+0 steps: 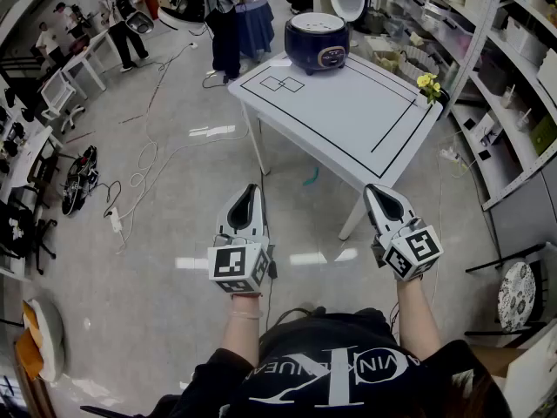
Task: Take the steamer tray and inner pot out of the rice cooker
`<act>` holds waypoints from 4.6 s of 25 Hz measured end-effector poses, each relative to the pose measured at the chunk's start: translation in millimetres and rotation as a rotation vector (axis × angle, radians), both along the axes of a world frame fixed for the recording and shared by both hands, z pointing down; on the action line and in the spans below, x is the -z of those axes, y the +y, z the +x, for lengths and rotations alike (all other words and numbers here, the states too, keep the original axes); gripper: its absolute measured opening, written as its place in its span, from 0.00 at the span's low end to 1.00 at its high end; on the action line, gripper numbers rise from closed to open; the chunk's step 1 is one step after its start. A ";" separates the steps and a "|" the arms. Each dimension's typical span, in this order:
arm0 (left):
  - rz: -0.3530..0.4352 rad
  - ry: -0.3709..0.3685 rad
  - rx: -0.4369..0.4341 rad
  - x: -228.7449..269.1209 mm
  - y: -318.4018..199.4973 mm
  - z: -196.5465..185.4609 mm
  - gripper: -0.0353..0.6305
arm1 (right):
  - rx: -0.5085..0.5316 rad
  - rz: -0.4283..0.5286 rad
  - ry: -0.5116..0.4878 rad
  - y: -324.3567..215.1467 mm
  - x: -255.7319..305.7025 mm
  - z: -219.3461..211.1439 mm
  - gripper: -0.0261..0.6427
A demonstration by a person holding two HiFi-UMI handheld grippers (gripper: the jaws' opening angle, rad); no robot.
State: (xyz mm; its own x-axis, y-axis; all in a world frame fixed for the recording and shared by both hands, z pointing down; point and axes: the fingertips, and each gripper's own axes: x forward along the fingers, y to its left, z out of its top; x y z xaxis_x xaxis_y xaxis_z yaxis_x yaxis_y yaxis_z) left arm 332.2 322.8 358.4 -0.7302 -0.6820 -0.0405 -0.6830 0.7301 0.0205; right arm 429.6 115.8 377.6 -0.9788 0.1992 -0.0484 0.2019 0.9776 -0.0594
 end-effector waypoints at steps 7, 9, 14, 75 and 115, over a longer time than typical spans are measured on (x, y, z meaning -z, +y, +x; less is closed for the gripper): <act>-0.006 0.019 0.002 -7.8 5.6 -7.5 0.09 | 0.008 0.001 0.012 7.6 -3.6 -8.8 0.04; -0.008 0.024 0.003 -9.7 8.6 -10.0 0.09 | 0.013 0.001 0.014 11.1 -5.4 -12.3 0.04; -0.002 0.038 0.009 -13.2 18.5 -17.3 0.09 | 0.031 0.002 0.023 22.3 -8.3 -23.6 0.04; 0.034 0.079 -0.155 10.9 -157.9 -413.8 0.18 | -0.180 -0.175 0.014 -151.4 3.6 -370.3 0.28; -0.066 0.078 -0.655 41.0 -391.9 -690.0 0.18 | -0.627 -0.070 0.151 -296.3 52.6 -619.3 0.28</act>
